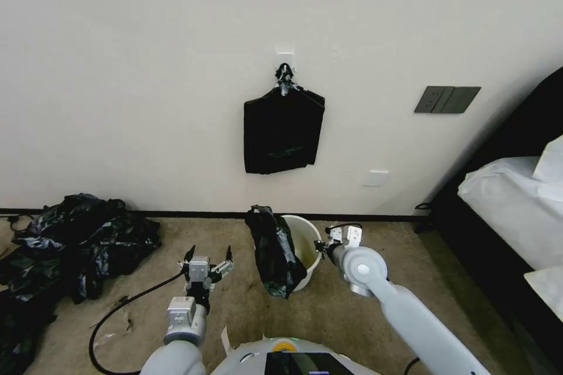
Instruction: Place a trash bag onto the trash bin.
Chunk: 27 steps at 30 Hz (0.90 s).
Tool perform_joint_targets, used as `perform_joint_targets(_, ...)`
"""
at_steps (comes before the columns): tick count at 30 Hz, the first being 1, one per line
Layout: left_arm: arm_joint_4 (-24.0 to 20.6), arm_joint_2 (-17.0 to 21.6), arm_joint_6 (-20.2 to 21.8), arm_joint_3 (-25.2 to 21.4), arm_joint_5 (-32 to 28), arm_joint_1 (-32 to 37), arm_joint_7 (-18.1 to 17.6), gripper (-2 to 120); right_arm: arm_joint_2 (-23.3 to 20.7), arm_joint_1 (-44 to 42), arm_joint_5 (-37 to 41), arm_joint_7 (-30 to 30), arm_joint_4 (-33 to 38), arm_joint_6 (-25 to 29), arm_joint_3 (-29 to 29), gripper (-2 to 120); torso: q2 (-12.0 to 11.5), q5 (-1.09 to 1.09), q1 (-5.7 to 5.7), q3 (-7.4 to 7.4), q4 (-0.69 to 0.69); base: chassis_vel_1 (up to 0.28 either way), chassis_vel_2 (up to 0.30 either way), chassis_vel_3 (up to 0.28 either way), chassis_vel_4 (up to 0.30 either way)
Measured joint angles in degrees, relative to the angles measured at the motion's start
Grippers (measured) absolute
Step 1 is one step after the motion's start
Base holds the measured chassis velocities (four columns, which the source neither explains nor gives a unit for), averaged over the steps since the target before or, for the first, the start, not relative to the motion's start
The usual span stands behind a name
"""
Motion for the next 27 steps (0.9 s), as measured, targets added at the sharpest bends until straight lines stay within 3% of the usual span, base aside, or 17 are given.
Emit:
perform_joint_targets(17,-0.81,-0.94,-0.14,0.47,0.44,1.22,0.01,100,-0.98,-1.01,-4.02,-0.68,2.57,-0.34,-0.28,67,0.00,0.01,0.00,0.00,0.01,0.000,0.000,0.000,0.000)
perform_joint_targets(20,-1.10,-0.97,-0.15,0.48,0.56,1.42,-0.02,100,-1.89,-1.60,-6.99,-1.77,4.01,-0.31,0.07,77,0.00,0.01,0.00,0.00,0.01,0.000,0.000,0.000,0.000)
perform_joint_targets(24,-1.26,-1.13,-0.16,0.74,0.60,1.43,-0.08,100,-4.73,-4.58,-19.30,-5.87,8.57,2.07,1.76,95,0.00,0.00,0.00,0.00,0.00,0.000,0.000,0.000,0.000)
perform_joint_targets(25,-1.26,-1.13,-0.16,0.74,0.60,1.43,-0.08,100,-4.73,-4.58,-19.30,-5.87,8.57,2.07,1.76,95,0.00,0.00,0.00,0.00,0.00,0.000,0.000,0.000,0.000)
perform_joint_targets(27,-0.81,-1.38,-0.17,1.09,0.61,1.31,-0.10,100,-6.61,-6.62,-26.41,-9.91,12.08,4.22,3.17,99,0.00,0.00,0.00,0.00,-0.01,0.000,0.000,0.000,0.000)
